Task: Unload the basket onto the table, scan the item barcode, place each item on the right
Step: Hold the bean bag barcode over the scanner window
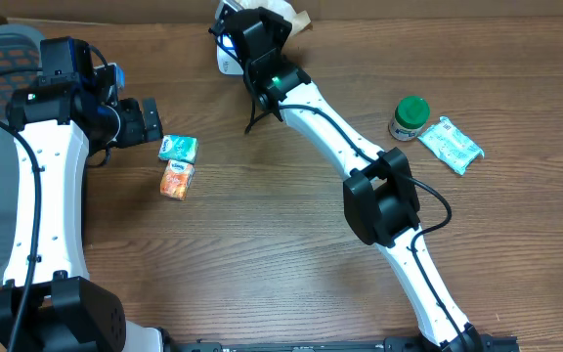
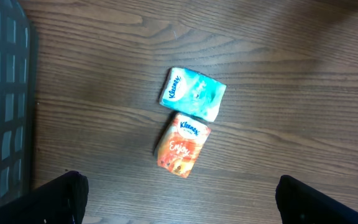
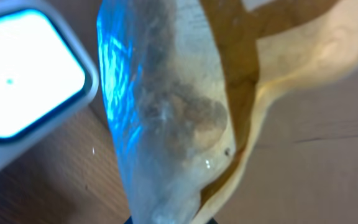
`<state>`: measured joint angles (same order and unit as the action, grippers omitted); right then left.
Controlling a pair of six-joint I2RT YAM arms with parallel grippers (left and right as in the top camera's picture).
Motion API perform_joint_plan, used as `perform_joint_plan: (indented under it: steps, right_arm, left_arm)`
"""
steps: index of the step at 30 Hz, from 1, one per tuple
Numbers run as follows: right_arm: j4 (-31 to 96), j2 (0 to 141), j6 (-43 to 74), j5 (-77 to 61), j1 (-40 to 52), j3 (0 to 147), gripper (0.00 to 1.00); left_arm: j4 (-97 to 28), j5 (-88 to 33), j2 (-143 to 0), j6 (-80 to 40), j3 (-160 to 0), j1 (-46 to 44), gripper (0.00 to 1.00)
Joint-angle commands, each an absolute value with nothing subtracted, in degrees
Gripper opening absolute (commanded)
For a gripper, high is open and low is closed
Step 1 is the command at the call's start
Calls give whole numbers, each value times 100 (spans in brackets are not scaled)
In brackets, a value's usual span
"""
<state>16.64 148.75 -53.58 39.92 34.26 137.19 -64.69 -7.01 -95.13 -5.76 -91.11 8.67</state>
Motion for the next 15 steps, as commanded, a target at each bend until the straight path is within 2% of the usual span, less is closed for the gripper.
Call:
perform_joint_plan:
  steps: [1, 15]
  right_arm:
    - [1640, 14897, -5704, 4348, 3413, 13721, 4]
    - [1984, 14897, -5684, 4235, 3505, 13721, 4]
  left_arm:
    - [-6447, -685, -9553, -513, -9089, 888, 100]
    - [-6447, -685, -9553, -513, -9089, 888, 100]
